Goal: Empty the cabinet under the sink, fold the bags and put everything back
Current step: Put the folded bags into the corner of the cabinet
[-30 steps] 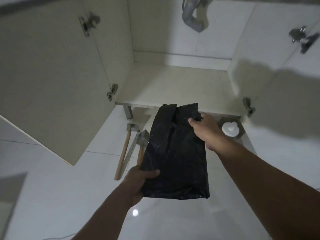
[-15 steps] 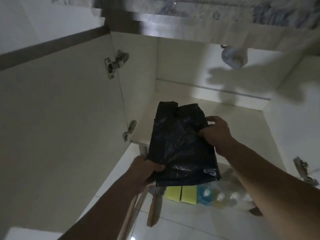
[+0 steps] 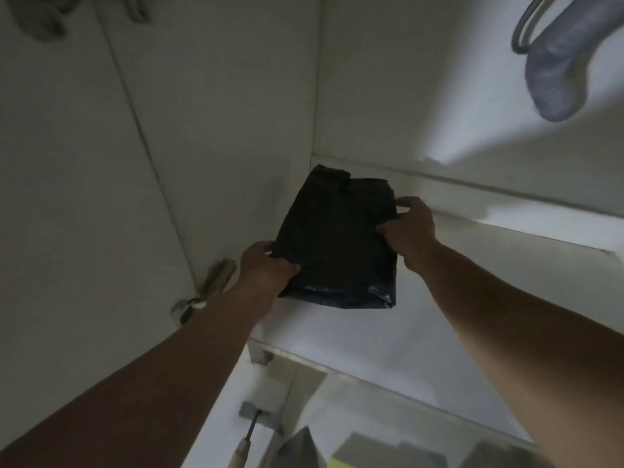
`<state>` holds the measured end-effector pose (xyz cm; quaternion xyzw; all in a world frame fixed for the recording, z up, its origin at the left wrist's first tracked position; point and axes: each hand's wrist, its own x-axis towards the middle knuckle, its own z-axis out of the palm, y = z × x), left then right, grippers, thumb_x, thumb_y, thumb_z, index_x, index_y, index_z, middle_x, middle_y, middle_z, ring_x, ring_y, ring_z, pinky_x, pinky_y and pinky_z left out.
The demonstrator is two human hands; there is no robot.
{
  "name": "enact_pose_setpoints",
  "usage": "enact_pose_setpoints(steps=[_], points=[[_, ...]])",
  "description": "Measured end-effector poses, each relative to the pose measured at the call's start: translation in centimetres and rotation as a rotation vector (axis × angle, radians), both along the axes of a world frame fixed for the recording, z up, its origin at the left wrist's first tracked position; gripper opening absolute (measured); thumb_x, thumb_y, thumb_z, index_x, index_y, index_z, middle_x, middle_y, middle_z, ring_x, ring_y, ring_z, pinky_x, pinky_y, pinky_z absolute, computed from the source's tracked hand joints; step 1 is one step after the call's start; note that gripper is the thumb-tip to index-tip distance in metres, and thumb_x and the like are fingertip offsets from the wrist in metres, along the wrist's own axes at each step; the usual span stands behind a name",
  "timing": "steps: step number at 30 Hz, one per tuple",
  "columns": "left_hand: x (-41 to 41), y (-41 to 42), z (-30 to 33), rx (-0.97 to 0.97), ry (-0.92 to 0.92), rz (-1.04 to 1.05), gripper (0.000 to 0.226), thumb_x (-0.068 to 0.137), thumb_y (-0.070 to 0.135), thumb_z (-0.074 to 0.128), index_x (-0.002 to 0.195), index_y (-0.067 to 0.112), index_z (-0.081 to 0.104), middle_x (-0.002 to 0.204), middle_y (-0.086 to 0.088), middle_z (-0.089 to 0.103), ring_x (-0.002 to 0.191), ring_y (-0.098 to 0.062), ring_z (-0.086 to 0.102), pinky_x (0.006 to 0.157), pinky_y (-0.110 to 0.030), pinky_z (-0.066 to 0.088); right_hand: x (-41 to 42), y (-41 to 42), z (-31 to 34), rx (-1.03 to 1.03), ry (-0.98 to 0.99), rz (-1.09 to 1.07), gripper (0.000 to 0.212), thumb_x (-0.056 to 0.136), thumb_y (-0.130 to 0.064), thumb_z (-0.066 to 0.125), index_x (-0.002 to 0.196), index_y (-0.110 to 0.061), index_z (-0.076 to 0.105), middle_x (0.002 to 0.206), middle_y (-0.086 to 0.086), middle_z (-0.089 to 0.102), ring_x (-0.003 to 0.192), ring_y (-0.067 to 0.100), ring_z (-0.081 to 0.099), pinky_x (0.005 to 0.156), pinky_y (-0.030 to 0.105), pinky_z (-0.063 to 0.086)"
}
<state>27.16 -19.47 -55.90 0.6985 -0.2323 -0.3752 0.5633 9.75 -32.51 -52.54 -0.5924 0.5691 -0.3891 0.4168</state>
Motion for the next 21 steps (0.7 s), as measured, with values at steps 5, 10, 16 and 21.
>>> enact_pose_setpoints(steps=[5, 10, 16, 21], points=[[2.1, -7.3, -3.6, -0.016, -0.146, 0.035, 0.051, 0.075, -0.006, 0.073, 0.122, -0.001, 0.055, 0.109, -0.009, 0.058, 0.098, -0.028, 0.059, 0.094, -0.044, 0.051, 2.3, -6.5, -3.2, -0.031, 0.019, 0.065, 0.06, 0.084, -0.001, 0.066, 0.137, -0.014, 0.041, 0.13, 0.014, 0.053, 0.103, 0.023, 0.052, 0.078, 0.029, 0.044], [2.6, -10.8, -6.7, 0.072, -0.65, 0.02, 0.067, 0.081, 0.021, 0.073, 0.137, 0.0, 0.042, 0.14, -0.021, 0.045, 0.128, -0.035, 0.044, 0.108, -0.04, 0.036, 3.4, -8.0, -6.2, -0.255, 0.453, 0.169, 0.056, 0.093, -0.023, 0.059, 0.142, -0.007, 0.036, 0.141, 0.018, 0.043, 0.127, 0.034, 0.045, 0.098, 0.036, 0.041], [1.6, -11.2, -9.7, 0.223, -1.209, -0.326, 0.063, 0.1, 0.045, 0.03, 0.153, 0.017, 0.011, 0.162, -0.009, 0.001, 0.148, -0.025, 0.006, 0.119, -0.047, 0.007, 3.9, -8.1, -10.6, -0.282, 0.879, 0.513, 0.075, 0.095, -0.065, 0.021, 0.155, -0.026, 0.0, 0.164, 0.003, -0.009, 0.15, 0.03, -0.007, 0.119, 0.055, 0.006], [2.1, -11.0, -10.5, 0.376, -1.319, -0.439, 0.061, 0.101, 0.046, 0.016, 0.153, 0.02, -0.002, 0.161, -0.003, -0.013, 0.149, -0.02, -0.009, 0.119, -0.051, -0.001, 1.6, -8.8, -12.6, -0.254, 1.133, 0.571, 0.079, 0.088, -0.073, 0.008, 0.152, -0.033, -0.014, 0.162, -0.001, -0.018, 0.149, 0.032, -0.014, 0.116, 0.061, -0.001]])
